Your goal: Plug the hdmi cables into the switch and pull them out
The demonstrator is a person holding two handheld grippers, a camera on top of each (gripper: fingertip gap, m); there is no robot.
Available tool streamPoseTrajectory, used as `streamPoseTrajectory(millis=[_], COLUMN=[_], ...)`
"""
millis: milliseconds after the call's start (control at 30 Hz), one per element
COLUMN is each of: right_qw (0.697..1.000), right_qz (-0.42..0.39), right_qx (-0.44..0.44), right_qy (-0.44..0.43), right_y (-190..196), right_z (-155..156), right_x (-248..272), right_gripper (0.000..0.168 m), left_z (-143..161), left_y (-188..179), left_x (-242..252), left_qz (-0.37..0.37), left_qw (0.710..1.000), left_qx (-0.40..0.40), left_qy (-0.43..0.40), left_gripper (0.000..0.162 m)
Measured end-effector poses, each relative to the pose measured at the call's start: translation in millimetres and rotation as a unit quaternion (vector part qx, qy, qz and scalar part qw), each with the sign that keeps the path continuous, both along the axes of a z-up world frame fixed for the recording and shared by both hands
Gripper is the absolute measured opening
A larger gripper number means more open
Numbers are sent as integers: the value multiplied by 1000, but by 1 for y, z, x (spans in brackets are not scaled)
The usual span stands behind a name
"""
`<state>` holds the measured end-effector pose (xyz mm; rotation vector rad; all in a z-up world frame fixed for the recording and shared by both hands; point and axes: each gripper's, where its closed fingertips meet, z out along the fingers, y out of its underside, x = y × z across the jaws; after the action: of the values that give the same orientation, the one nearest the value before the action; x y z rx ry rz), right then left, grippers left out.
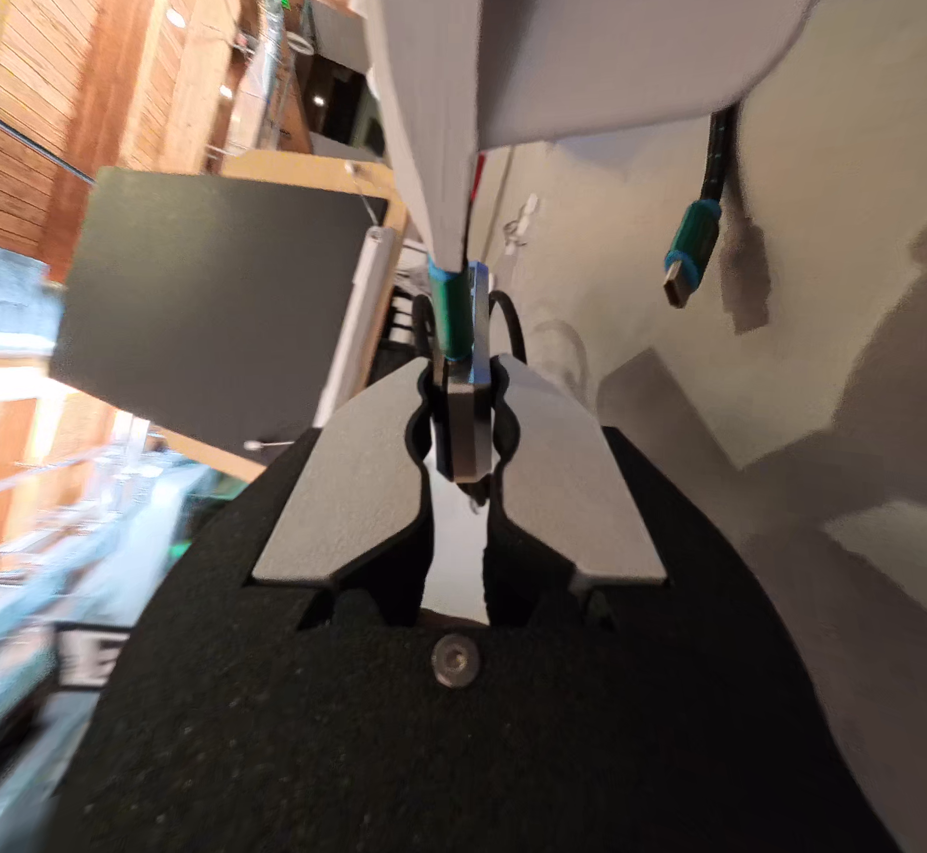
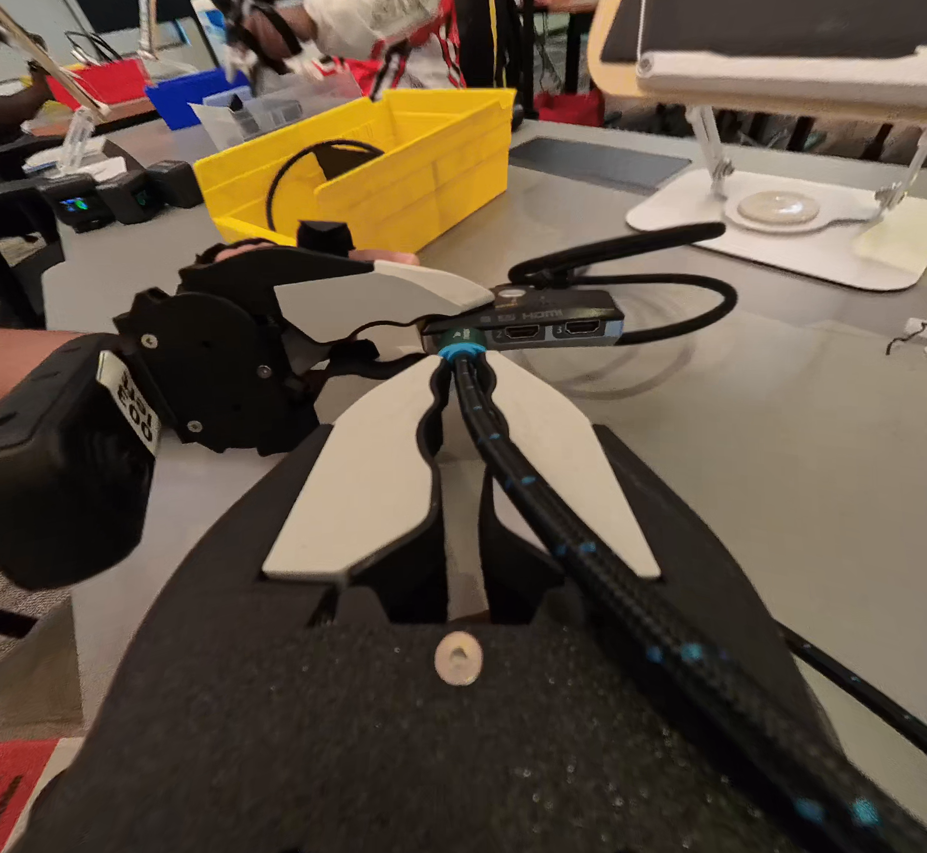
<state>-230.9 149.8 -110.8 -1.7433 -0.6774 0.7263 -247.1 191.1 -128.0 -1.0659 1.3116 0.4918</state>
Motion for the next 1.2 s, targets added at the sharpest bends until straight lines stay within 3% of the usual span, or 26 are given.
streamPoseTrajectory(millis=[100, 200, 367, 500, 600, 767, 833, 933, 1100, 1167, 1200], right_qw=[1000, 996, 997, 998, 997, 964, 965, 988, 995, 995, 995], right_qz=[9, 76, 8, -22, 51, 202, 205, 141, 97, 94, 85], right_qx=[1, 34, 68, 53, -10, -120, -95, 1, -7, -6, 23], right_qy=[-3, -31, -34, 14, 57, 122, 136, 68, 2, -29, -50], right_y=[2, -24, -11, 17, 19, 2, 2, 12, 14, 11, 11], right_z=[16, 31, 49, 67, 70, 42, 42, 40, 19, 14, 14], right_x=[-2, -4, 50, 87, 70, 1, -22, -45, -57, -54, -50], right_gripper=[16, 30, 32, 53, 85, 101, 101, 90, 50, 21, 19], left_z=[18, 43, 87, 128, 157, 192, 198, 204, 208, 204, 203], left_y=[10, 23, 23, 14, 3, -16, -21, -24, -28, -25, -24], left_x=[-7, -32, -57, -69, -65, -42, -31, -15, 5, 8, 7], left_qz=[-4, 5, -54, -95, -123, -158, -161, -149, -139, -123, -115], left_qw=[994, 972, 907, 870, 850, 833, 824, 814, 803, 805, 804], left_qx=[-62, -136, -259, -308, -336, -352, -360, -368, -369, -366, -363], left_qy=[-87, -190, -327, -374, -386, -396, -405, -425, -447, -451, -457], left_gripper=[20, 20, 19, 19, 19, 19, 20, 20, 20, 20, 20])
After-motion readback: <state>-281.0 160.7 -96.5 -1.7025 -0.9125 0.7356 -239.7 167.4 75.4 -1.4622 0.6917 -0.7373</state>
